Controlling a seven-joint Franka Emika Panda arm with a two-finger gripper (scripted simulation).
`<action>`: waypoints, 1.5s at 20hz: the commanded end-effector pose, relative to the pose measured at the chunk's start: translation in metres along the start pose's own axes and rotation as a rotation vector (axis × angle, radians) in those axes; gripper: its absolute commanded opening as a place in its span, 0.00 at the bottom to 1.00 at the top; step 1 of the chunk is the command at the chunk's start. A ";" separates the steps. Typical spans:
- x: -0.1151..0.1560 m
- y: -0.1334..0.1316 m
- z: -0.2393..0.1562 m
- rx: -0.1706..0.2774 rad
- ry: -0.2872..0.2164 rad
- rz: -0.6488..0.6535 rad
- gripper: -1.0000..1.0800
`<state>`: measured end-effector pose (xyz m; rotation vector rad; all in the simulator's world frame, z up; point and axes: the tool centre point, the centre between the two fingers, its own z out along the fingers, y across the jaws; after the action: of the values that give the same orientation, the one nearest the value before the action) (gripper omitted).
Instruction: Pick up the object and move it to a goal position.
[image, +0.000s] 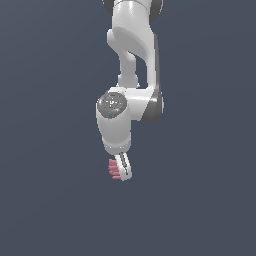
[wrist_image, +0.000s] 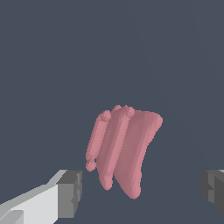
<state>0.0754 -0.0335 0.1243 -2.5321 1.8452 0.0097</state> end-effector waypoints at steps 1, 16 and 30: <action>0.003 -0.003 0.002 -0.001 0.002 0.070 0.96; 0.010 -0.012 0.010 -0.002 0.010 0.293 0.96; 0.011 -0.011 0.050 -0.002 0.010 0.299 0.96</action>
<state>0.0896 -0.0397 0.0830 -2.2360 2.2064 -0.0002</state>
